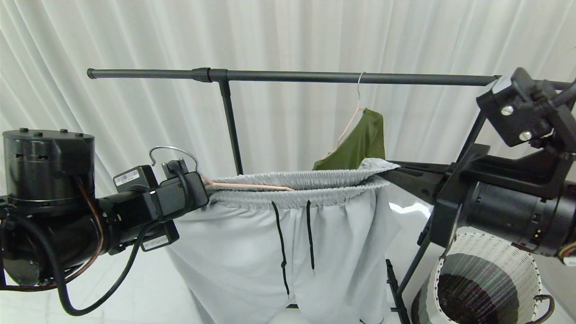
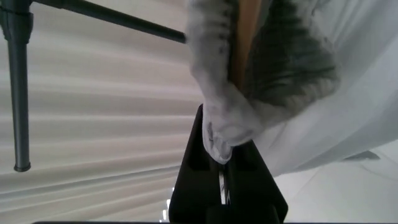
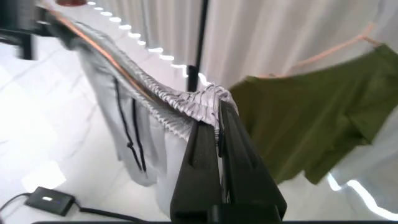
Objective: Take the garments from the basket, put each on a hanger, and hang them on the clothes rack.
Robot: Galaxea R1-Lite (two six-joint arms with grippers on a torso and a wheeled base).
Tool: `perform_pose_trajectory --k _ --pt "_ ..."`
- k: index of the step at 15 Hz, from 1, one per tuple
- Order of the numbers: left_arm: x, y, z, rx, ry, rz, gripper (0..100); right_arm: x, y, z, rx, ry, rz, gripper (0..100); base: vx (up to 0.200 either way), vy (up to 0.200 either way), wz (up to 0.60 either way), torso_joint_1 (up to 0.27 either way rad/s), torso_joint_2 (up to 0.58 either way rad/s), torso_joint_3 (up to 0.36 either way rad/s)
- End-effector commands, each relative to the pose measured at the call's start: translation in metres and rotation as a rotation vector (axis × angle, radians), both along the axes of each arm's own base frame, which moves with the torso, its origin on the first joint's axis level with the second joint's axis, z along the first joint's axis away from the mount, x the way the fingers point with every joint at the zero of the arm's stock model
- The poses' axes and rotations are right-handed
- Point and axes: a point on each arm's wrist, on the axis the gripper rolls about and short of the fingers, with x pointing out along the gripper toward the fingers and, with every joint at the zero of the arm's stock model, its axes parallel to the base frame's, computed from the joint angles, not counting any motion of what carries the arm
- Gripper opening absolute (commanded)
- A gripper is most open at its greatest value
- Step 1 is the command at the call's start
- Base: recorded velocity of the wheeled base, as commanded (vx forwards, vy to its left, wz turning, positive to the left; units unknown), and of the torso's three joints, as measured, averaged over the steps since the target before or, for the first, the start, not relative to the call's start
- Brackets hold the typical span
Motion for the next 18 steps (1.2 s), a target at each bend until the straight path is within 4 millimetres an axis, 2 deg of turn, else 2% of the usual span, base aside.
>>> perform_pose_trajectory --k 1,4,7,11,13,18 --pt "0.005 -0.003 -0.001 0.002 0.008 -0.005 0 -0.005 0.028 -0.008 -0.029 0.023 0.079 0 0.0 0.0 0.0 0.0 0.0 0.0" --pt "0.003 -0.006 0.0 -0.002 0.001 -0.021 0 0.003 0.058 -0.012 -0.025 0.035 0.101 0 0.0 0.0 0.0 0.0 0.0 0.0" --pt "0.001 -0.013 0.007 -0.036 -0.016 -0.043 0 0.012 0.066 -0.019 -0.045 0.044 0.055 0 0.0 0.0 0.0 0.0 0.0 0.0" --pt "-0.003 -0.014 0.015 -0.101 -0.029 -0.034 0 0.044 0.035 -0.028 -0.076 0.055 -0.197 0 0.0 0.0 0.0 0.0 0.0 0.0" --pt "-0.003 -0.015 0.015 -0.131 -0.021 -0.041 0 0.046 0.024 -0.03 -0.08 0.058 -0.225 0 0.0 0.0 0.0 0.0 0.0 0.0" --pt "-0.002 -0.016 0.018 -0.175 -0.017 -0.078 0 0.04 0.017 -0.036 -0.102 0.068 -0.226 0 0.0 0.0 0.0 0.0 0.0 0.0"
